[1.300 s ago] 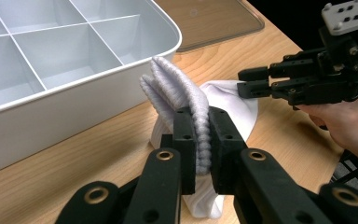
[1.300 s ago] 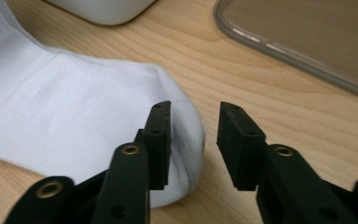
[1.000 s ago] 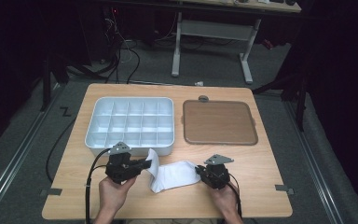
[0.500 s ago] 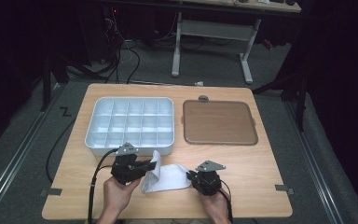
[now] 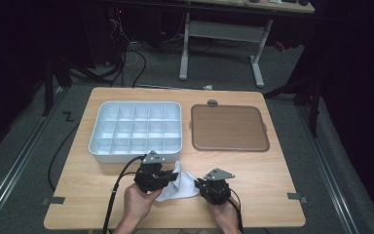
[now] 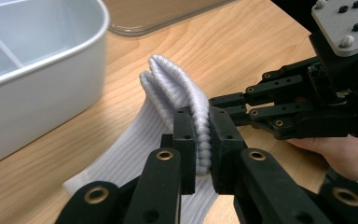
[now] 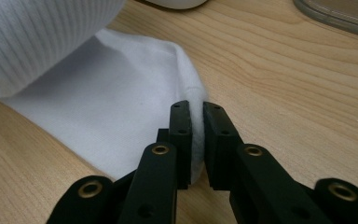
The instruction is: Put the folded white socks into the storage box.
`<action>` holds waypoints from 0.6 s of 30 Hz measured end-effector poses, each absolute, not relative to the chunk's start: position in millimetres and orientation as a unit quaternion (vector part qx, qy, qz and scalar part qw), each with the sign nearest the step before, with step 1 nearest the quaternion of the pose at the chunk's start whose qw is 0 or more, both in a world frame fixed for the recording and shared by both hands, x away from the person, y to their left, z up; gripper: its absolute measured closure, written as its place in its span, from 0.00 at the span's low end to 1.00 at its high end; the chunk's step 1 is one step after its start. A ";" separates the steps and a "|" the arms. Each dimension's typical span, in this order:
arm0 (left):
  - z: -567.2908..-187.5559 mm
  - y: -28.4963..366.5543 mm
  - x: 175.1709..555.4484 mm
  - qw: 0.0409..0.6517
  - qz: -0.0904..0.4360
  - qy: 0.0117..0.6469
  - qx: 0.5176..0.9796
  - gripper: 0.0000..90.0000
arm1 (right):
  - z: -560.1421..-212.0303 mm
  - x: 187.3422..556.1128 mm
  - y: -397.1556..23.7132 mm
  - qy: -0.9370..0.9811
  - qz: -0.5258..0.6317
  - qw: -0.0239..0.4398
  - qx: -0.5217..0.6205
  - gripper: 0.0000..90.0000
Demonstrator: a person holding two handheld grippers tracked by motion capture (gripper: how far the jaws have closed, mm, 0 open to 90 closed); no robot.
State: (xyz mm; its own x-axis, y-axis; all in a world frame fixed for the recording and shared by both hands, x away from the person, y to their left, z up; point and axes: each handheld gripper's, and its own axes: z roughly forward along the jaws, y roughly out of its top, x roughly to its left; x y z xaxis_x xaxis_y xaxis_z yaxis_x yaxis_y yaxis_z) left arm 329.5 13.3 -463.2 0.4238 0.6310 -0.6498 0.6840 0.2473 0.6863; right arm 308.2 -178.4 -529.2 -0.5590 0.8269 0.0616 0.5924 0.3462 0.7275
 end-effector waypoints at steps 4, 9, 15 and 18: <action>-467.4 3.3 330.2 0.574 -0.025 0.533 0.621 0.92 | -530.0 307.9 -178.6 0.805 0.366 0.164 0.438 0.92; -475.6 -4.2 330.8 0.565 -0.024 0.527 0.634 0.92 | -531.4 306.5 -179.0 0.802 0.370 0.167 0.437 0.92; -478.1 -12.0 330.8 0.564 -0.026 0.524 0.637 0.92 | -531.8 306.3 -179.0 0.802 0.371 0.170 0.436 0.92; -481.4 -17.5 331.4 0.561 -0.027 0.523 0.642 0.92 | -531.8 306.4 -179.1 0.803 0.371 0.171 0.434 0.92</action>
State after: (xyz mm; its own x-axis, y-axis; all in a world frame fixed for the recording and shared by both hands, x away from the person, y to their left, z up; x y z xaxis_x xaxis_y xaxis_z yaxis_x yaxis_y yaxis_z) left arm 331.4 -17.5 -481.4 0.4521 0.6406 -0.6207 0.7009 0.1752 0.6914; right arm 306.4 -179.1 -531.8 -0.5656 0.8233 0.0472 0.5704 0.3492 0.7435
